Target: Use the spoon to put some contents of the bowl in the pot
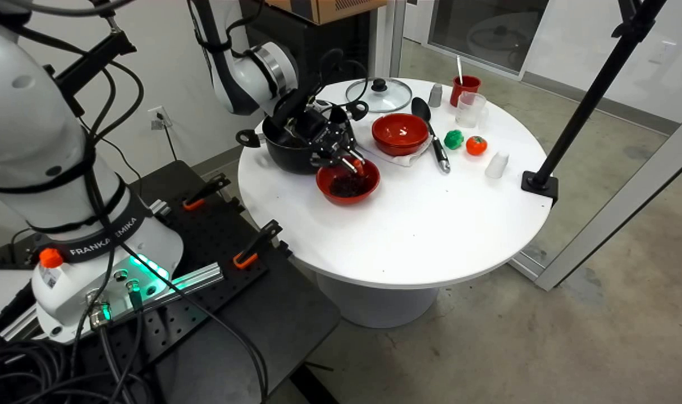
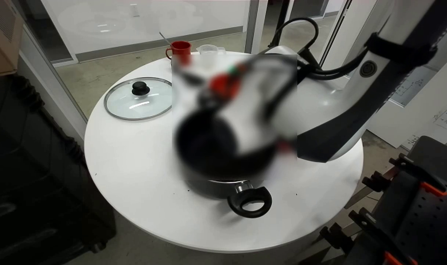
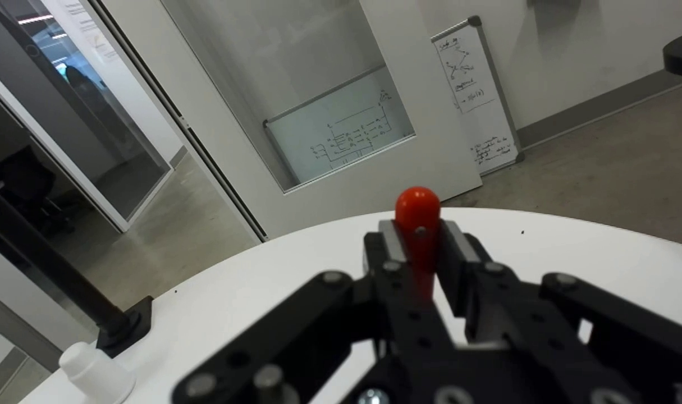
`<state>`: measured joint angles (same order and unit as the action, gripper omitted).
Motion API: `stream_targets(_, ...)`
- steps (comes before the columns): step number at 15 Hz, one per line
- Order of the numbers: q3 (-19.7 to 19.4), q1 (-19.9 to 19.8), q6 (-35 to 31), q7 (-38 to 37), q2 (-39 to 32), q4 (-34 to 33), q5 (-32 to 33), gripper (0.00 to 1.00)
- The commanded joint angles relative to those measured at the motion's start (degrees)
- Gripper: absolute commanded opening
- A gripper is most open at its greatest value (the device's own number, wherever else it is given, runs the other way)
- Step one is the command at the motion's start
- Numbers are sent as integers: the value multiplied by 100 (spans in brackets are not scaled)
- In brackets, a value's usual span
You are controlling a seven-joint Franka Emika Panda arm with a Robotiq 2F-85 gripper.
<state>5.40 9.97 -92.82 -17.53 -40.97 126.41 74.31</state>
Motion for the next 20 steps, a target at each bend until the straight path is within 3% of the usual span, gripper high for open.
stream_targets(1,-21,-2,311,-209,-113,-138,175,5)
stream_targets(20,174,68,673,-326,-564,-99,521,5)
